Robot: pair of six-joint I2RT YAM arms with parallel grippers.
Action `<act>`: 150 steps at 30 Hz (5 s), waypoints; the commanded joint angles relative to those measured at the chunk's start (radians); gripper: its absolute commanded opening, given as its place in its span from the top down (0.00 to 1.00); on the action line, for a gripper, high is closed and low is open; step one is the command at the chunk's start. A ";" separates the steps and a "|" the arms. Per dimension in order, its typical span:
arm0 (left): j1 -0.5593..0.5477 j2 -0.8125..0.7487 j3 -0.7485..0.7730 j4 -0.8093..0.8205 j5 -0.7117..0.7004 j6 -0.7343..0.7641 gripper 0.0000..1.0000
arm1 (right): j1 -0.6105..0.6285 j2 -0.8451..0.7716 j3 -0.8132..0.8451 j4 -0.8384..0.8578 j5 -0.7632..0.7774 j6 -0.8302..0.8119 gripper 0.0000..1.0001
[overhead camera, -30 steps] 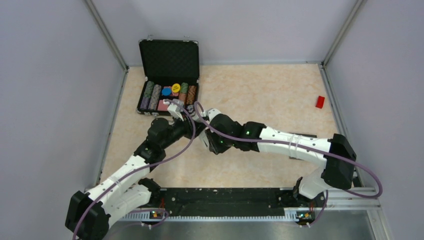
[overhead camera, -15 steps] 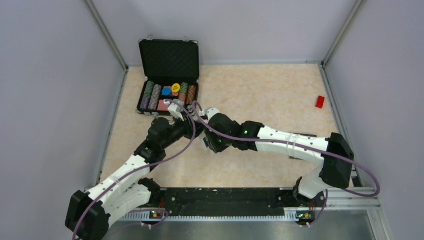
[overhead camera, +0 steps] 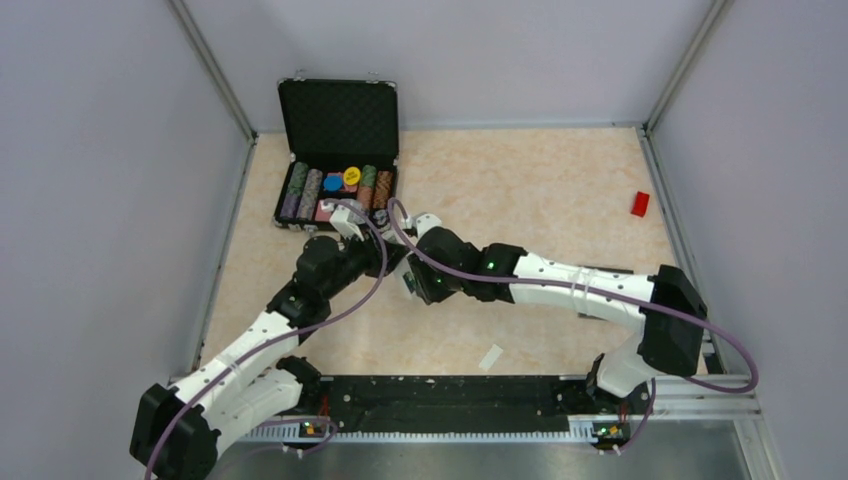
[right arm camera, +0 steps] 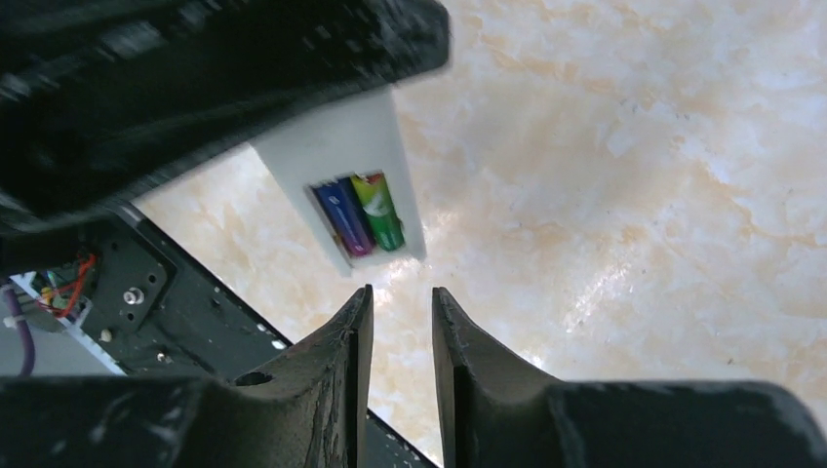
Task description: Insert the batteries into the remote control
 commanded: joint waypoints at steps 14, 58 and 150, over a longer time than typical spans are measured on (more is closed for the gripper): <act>-0.005 -0.046 -0.247 0.289 -0.104 -0.431 1.00 | -0.108 -0.201 -0.410 -0.146 0.076 0.234 0.63; -0.230 0.033 -0.341 -0.124 -0.765 -1.070 0.39 | -0.118 -0.217 -0.558 -0.105 -0.107 0.164 0.65; -0.230 -0.586 -0.051 -0.568 -0.987 -0.365 0.30 | -0.106 0.207 -0.222 -0.096 -0.199 -0.745 0.51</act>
